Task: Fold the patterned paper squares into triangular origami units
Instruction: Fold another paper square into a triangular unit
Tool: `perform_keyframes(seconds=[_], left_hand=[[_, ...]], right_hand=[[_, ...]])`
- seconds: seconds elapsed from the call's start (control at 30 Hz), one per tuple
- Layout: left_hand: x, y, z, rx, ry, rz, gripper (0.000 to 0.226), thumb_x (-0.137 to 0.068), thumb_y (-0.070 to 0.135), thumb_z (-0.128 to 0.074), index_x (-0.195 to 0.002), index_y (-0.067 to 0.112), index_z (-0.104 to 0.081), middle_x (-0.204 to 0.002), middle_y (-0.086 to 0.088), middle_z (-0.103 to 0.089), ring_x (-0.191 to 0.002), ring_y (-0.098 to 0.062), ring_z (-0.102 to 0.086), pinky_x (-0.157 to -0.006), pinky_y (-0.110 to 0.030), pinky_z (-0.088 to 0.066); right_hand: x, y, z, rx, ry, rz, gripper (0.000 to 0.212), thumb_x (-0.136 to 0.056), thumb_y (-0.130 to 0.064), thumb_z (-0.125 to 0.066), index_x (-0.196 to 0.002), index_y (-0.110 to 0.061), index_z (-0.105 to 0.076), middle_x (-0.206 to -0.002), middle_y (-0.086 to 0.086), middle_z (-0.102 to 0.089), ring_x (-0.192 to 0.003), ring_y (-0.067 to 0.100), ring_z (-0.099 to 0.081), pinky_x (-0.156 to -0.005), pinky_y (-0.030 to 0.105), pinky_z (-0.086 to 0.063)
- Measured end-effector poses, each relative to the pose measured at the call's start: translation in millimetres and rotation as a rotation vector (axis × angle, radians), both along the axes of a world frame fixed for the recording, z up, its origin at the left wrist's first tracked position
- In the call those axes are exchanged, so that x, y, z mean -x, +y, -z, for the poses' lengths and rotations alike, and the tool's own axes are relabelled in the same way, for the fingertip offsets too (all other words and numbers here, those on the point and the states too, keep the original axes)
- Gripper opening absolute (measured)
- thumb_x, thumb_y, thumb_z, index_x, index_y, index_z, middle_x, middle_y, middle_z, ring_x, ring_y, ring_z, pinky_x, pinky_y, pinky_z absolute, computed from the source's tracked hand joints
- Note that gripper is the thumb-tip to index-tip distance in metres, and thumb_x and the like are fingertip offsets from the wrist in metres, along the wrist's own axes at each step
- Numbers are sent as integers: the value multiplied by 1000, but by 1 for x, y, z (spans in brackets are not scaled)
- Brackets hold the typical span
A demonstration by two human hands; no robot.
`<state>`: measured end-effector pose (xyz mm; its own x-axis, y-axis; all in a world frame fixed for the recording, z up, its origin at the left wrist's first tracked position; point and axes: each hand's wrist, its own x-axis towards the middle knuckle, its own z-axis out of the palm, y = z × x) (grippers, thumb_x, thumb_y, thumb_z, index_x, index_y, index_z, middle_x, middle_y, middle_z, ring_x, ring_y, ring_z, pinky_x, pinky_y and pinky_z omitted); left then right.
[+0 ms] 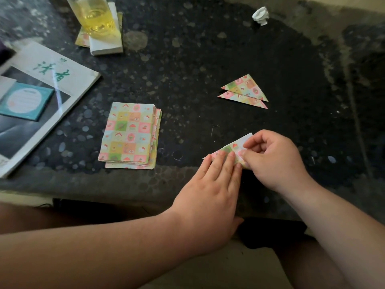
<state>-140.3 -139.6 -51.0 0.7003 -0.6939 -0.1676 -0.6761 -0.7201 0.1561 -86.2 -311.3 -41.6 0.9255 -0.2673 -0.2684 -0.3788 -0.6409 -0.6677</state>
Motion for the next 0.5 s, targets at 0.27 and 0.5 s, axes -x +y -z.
perform_keyframes(seconds=[0.27,0.5], left_hand=[[1,1,7,26,-63,-8,93,-100,62,-34,-156,-4,-1,-166,-26,2,-155,-43,4,-125,-56,-5],[-1,2,11,8,-92,-3,94,-94,63,-43,-154,-6,-22,-163,-27,-19,-154,-43,-14,-123,-56,-22]], right_hand=[[0,1,-1,37,1,-18,20,-85,-10,-77,-79,-26,-66,-75,-6,-68,-71,13,-67,-67,33,-57],[0,3,-5,77,9,-39,19,-86,-15,-77,-78,-27,-64,-75,-10,-66,-69,6,-63,-60,20,-45]])
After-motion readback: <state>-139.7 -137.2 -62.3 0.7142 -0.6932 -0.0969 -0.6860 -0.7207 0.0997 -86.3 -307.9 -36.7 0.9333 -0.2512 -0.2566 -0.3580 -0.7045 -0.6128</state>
